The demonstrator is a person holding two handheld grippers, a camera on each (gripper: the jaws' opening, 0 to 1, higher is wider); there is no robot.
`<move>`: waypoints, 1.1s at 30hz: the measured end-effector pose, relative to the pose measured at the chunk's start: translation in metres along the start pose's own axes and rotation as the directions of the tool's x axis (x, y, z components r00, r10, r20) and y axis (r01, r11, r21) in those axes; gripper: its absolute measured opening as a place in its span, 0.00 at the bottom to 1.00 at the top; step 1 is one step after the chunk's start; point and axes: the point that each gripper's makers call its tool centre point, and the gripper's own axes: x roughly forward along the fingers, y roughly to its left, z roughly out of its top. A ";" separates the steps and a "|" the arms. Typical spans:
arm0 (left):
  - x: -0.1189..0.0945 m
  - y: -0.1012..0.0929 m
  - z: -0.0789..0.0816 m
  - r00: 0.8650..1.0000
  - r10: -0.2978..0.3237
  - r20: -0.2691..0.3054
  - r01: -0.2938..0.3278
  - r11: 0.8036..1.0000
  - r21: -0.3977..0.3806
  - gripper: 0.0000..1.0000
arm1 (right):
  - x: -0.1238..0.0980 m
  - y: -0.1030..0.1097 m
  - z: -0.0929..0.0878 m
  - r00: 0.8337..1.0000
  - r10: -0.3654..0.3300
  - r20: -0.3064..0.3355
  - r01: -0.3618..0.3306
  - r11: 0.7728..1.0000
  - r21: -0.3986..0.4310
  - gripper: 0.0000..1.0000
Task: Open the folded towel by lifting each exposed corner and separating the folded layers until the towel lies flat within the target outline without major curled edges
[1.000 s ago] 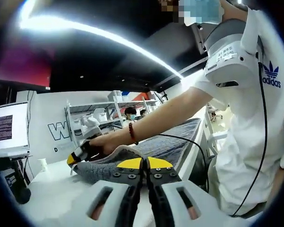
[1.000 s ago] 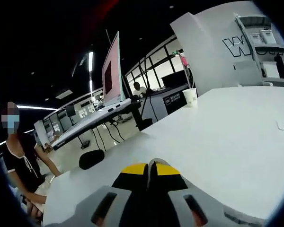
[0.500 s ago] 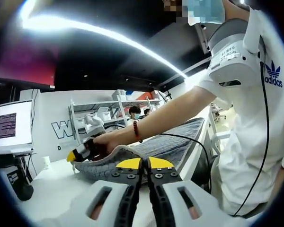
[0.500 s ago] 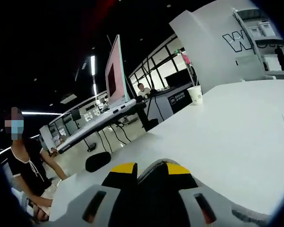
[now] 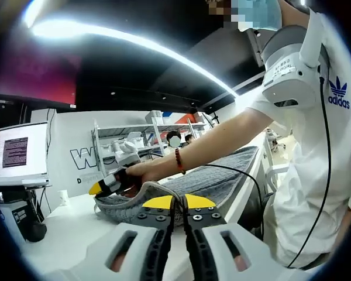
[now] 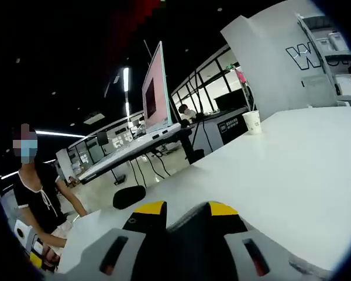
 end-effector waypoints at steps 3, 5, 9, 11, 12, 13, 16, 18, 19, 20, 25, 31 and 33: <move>-0.007 0.004 -0.001 1.000 0.027 -0.002 -0.027 1.000 -0.011 0.06 | 0.004 0.010 0.007 0.999 0.044 0.024 -0.044 0.999 0.018 0.25; -0.007 0.006 -0.001 0.999 0.037 -0.002 -0.037 0.999 -0.011 0.05 | 0.005 0.011 0.006 0.999 0.038 0.011 -0.038 0.999 -0.003 0.27; -0.014 0.014 -0.002 0.996 0.084 -0.018 -0.084 0.996 -0.013 0.07 | 0.005 0.014 0.002 0.999 0.040 -0.017 -0.041 0.996 -0.081 0.27; -0.015 0.014 -0.002 0.996 0.089 -0.017 -0.089 0.996 -0.016 0.07 | 0.004 0.014 0.000 0.999 0.038 -0.020 -0.040 0.996 -0.084 0.26; -0.015 0.015 -0.002 0.995 0.093 -0.020 -0.093 0.996 -0.014 0.07 | 0.004 0.014 0.000 0.999 0.034 -0.022 -0.035 0.996 -0.083 0.26; -0.015 0.016 -0.002 0.995 0.098 -0.023 -0.098 0.995 -0.010 0.08 | 0.004 0.014 0.000 0.999 0.034 -0.022 -0.036 0.996 -0.083 0.26; -0.011 0.014 -0.001 0.996 0.089 -0.020 -0.089 0.996 -0.010 0.09 | 0.001 0.014 -0.001 0.999 0.034 -0.024 -0.036 0.995 -0.098 0.27; -0.009 0.013 -0.001 0.996 0.085 -0.025 -0.085 0.996 -0.002 0.10 | -0.001 0.013 -0.002 0.999 0.033 -0.025 -0.035 0.994 -0.104 0.28; -0.008 0.013 -0.001 0.996 0.081 -0.027 -0.082 0.997 -0.001 0.10 | -0.002 0.013 -0.003 0.999 0.031 -0.026 -0.033 0.994 -0.105 0.28; -0.007 0.013 0.000 0.996 0.082 -0.025 -0.082 0.997 0.004 0.10 | -0.005 0.013 -0.003 0.999 0.028 -0.024 -0.030 0.994 -0.106 0.28; -0.002 0.011 0.004 0.997 0.070 -0.014 -0.070 0.998 0.009 0.14 | -0.009 0.014 -0.003 1.000 0.020 -0.016 -0.022 0.993 -0.120 0.29; 0.004 0.010 0.006 0.998 0.059 -0.021 -0.059 0.998 -0.005 0.15 | -0.017 0.021 -0.003 0.999 0.022 -0.023 -0.026 0.985 -0.171 0.32; 0.009 0.008 0.009 0.999 0.054 -0.004 -0.054 0.998 -0.010 0.19 | -0.020 0.023 -0.002 1.000 0.004 -0.008 -0.006 0.982 -0.188 0.37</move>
